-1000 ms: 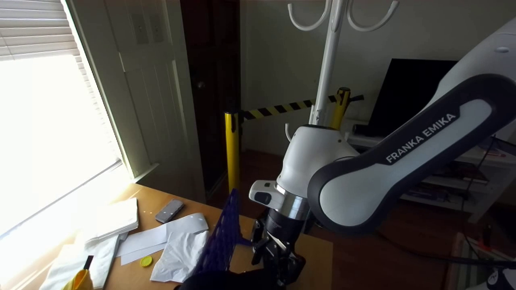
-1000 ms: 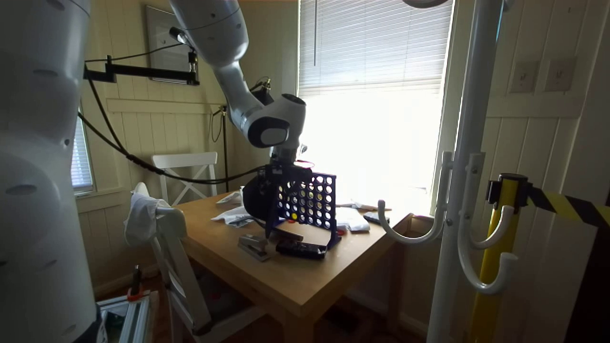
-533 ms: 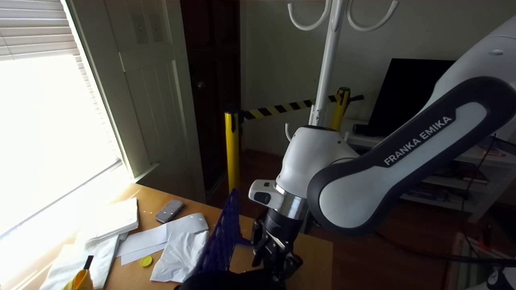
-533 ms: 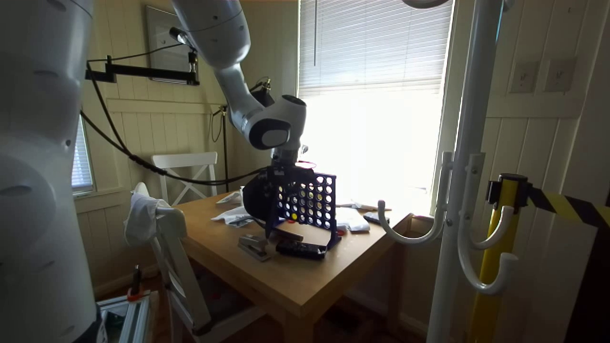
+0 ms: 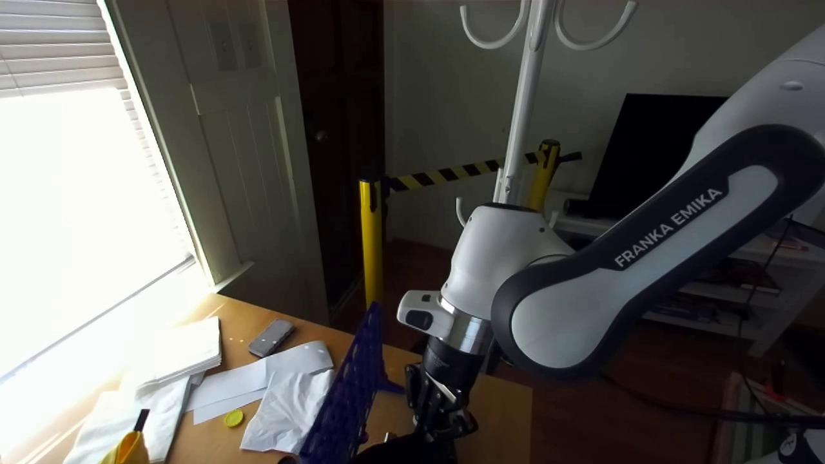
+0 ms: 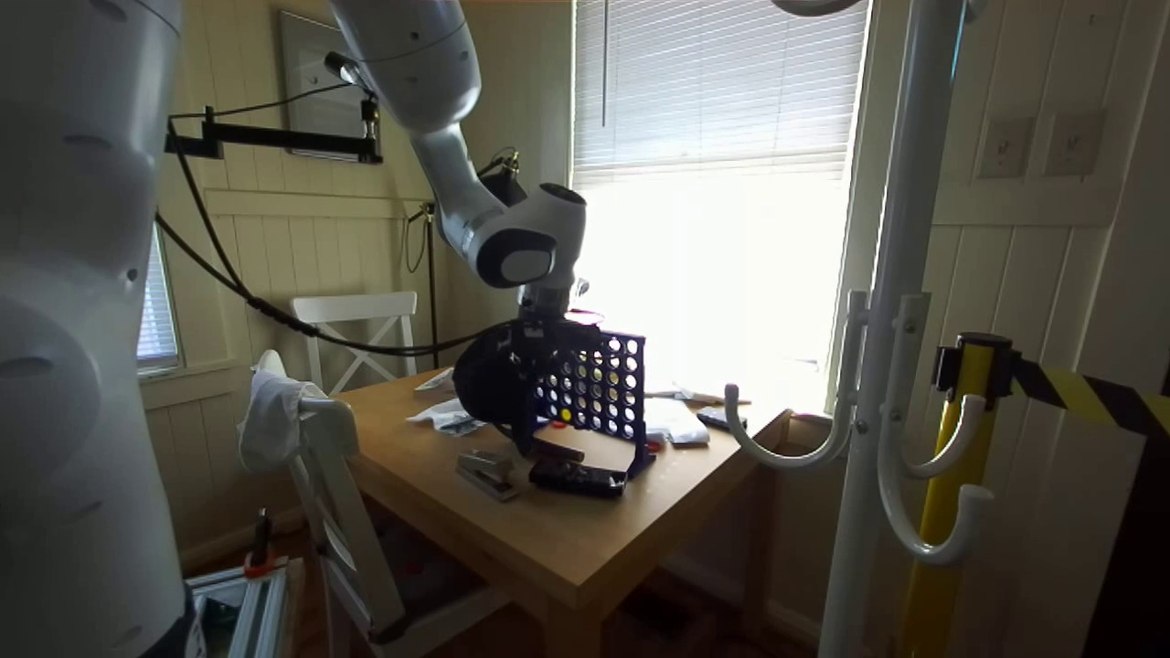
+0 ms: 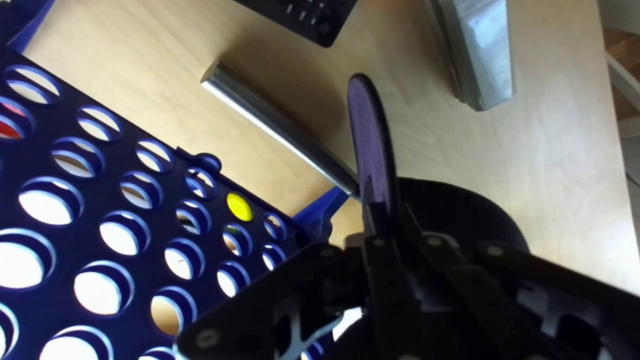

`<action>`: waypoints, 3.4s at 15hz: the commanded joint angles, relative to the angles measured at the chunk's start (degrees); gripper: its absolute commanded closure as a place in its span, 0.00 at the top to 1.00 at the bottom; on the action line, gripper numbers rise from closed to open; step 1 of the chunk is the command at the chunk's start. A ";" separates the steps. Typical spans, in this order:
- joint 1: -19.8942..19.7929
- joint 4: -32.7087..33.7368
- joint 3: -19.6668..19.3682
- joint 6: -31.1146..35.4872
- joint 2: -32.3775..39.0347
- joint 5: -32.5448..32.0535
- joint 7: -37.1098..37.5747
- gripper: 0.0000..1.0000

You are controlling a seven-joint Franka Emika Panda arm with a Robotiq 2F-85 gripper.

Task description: Hang the cap on the hanger

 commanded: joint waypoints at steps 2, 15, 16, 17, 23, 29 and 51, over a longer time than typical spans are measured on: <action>-3.64 1.57 4.41 -2.10 -0.02 6.01 -4.83 0.01; -8.62 -5.30 -8.39 -34.53 -22.46 33.21 -14.30 0.01; -8.81 -7.07 -10.65 -35.68 -25.41 34.14 -13.65 0.01; -9.05 -9.10 -12.77 -36.89 -28.56 34.80 -13.25 0.01; -11.61 -20.72 -23.76 -45.99 -46.39 42.08 -18.61 0.01; -17.66 -28.56 -29.33 -46.66 -62.94 45.44 -19.34 0.01; -28.49 -28.66 -28.42 -31.24 -64.87 63.12 -29.04 0.01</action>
